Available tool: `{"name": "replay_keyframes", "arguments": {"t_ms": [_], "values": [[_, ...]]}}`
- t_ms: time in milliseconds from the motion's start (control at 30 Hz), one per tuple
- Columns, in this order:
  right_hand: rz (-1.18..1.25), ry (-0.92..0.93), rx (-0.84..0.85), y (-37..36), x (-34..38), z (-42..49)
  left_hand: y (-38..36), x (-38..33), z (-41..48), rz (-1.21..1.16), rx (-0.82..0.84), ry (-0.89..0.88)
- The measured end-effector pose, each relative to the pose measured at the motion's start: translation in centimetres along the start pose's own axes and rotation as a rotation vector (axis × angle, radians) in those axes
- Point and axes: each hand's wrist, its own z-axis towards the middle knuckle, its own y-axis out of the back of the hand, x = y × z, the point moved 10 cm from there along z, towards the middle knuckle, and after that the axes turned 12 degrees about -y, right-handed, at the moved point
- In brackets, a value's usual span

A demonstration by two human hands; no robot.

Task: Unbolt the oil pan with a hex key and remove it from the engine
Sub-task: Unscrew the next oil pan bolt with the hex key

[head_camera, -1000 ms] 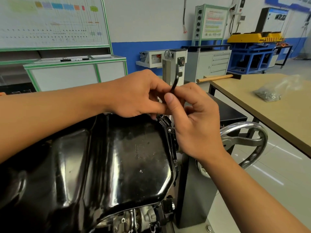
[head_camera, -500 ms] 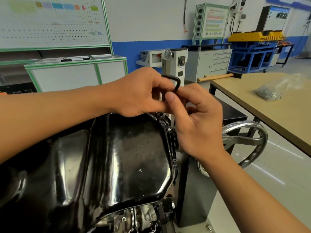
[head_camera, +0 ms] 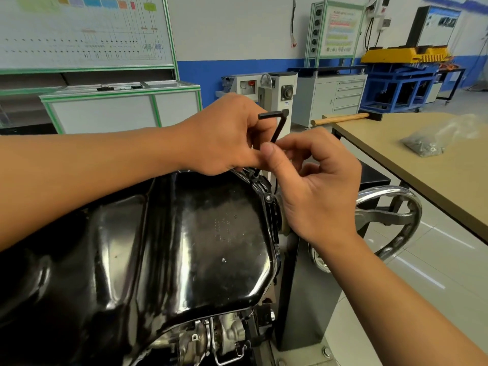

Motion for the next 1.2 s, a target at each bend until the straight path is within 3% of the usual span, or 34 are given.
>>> {"name": "replay_keyframes", "arguments": {"t_ms": [233,400,533,800,1033,1200], "values": [[0.005,-0.044,-0.048,0.1,-0.2,0.1,-0.4,-0.8,0.2,-0.001,0.000,-0.084],[-0.046,-0.010,0.075,-1.3,0.3,-0.1,-1.2,0.7,-0.4,-0.087,0.110,0.043],[-0.072,0.010,0.132,-1.3,0.1,-0.5,-2.1,0.2,-0.8,-0.078,0.201,0.031],[-0.015,0.017,-0.019,0.5,0.5,-0.5,-1.3,0.0,0.1,-0.003,0.085,-0.013],[-0.068,0.003,0.076,-0.7,0.4,-0.7,-1.9,-0.4,-0.7,-0.009,0.201,-0.010],[-0.055,0.004,0.041,-0.2,0.4,-0.7,-1.3,-0.1,-0.3,0.026,0.129,0.001]]}}
